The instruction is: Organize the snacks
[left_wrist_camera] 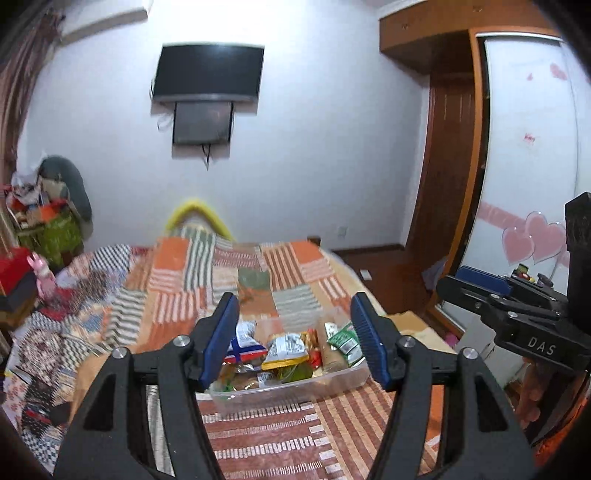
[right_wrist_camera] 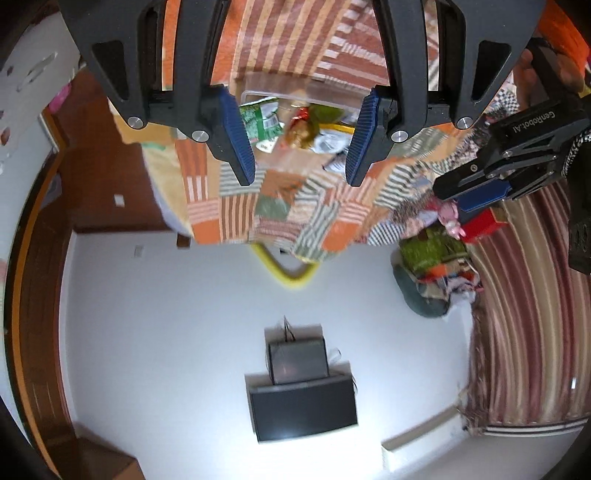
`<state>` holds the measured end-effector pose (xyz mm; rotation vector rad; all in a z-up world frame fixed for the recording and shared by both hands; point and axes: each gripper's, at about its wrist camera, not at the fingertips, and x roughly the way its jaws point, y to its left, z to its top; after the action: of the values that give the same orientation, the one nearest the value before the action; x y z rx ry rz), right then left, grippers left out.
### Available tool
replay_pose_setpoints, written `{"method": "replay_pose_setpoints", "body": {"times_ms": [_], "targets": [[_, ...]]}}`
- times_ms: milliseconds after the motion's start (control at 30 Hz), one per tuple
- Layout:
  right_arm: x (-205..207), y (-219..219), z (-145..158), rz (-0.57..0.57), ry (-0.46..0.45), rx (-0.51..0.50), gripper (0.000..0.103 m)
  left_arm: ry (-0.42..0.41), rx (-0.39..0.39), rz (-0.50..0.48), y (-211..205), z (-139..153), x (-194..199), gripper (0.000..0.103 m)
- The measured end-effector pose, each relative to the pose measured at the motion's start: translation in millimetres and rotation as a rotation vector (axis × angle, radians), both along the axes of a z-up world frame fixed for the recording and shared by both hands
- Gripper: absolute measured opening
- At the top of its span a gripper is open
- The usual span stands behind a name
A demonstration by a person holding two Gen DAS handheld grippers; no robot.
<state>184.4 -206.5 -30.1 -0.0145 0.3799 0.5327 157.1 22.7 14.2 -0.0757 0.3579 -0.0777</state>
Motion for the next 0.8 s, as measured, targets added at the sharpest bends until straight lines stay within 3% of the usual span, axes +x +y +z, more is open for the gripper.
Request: {"method": "replay_pose_setpoints", "body": {"times_ms": [133,400,667,800], "targets": [[-27,-4,14,0.003,-0.054,0.013,0.053,-0.069,-0.009,0.017,0,18,-39,0.077],[-56,-6,21,-0.027,-0.133,0.030,0.082,-0.154,0.026,0.052,-8,30,-87,0.101],[-68,-6,16,-0.072,-0.169,0.024,0.103,-0.140,0.026,0.058,-10,24,-93,0.103],[-75,-7,15,-0.074,-0.183,0.010,0.103,-0.132,0.020,0.061,-9,21,-93,0.103]]}}
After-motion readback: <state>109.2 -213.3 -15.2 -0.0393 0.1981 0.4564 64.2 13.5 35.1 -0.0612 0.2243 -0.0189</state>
